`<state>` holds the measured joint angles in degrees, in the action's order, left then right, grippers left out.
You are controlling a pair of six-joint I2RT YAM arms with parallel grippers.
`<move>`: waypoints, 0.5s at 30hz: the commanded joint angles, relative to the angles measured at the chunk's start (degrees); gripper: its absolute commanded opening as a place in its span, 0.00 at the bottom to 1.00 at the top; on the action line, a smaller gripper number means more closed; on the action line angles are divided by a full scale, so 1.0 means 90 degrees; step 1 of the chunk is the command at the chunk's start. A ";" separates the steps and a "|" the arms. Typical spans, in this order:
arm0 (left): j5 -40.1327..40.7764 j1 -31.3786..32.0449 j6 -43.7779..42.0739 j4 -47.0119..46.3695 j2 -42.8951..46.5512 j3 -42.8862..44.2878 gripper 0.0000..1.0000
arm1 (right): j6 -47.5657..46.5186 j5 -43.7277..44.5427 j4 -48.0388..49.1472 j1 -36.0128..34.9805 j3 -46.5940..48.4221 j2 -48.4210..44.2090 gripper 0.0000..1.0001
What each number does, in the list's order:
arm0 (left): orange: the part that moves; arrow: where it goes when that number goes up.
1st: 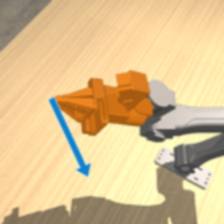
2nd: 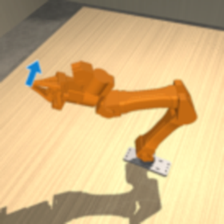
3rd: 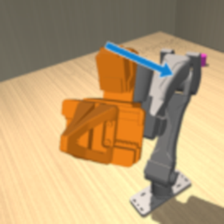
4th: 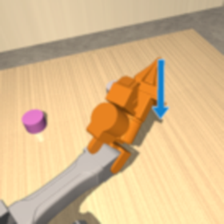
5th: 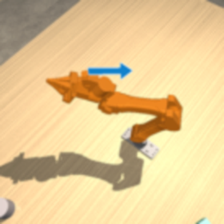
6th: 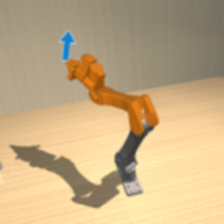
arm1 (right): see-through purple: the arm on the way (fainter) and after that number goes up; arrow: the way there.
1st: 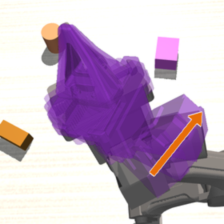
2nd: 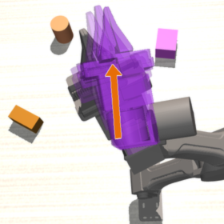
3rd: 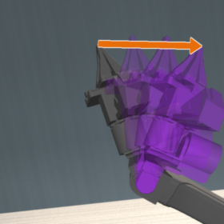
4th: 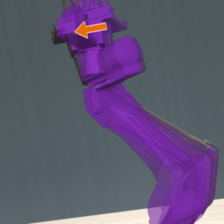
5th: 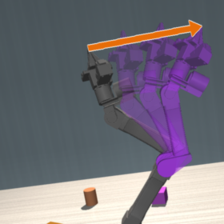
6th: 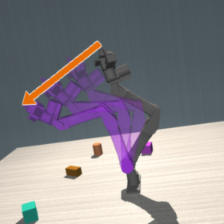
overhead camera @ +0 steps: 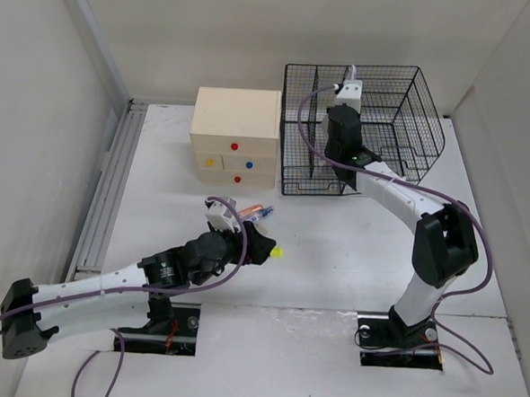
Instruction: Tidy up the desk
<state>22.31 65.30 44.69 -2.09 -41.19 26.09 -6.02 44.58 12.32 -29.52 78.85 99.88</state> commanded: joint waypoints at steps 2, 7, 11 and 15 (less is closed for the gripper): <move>0.0061 0.0049 -0.0004 -0.0081 -0.0023 0.0051 0.79 | -0.0034 0.0076 0.0389 0.0038 0.0116 -0.0199 0.00; 0.0061 0.0049 -0.0004 -0.0139 -0.0023 0.0051 0.79 | -0.0034 0.0008 0.0467 0.0038 0.0116 -0.0345 0.00; 0.0061 0.0049 -0.0004 -0.0139 -0.0082 0.0109 0.79 | -0.0093 -0.0177 0.0467 -0.0021 0.0116 -0.0092 0.00; 0.0119 0.0049 -0.0063 -0.0081 0.0035 0.0109 0.79 | -0.0093 -0.0304 0.0467 -0.0021 0.0116 0.0142 0.00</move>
<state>22.35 65.30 44.66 -2.09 -42.04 26.09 -6.42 43.07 12.32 -29.34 78.85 100.14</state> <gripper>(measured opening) 0.789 0.114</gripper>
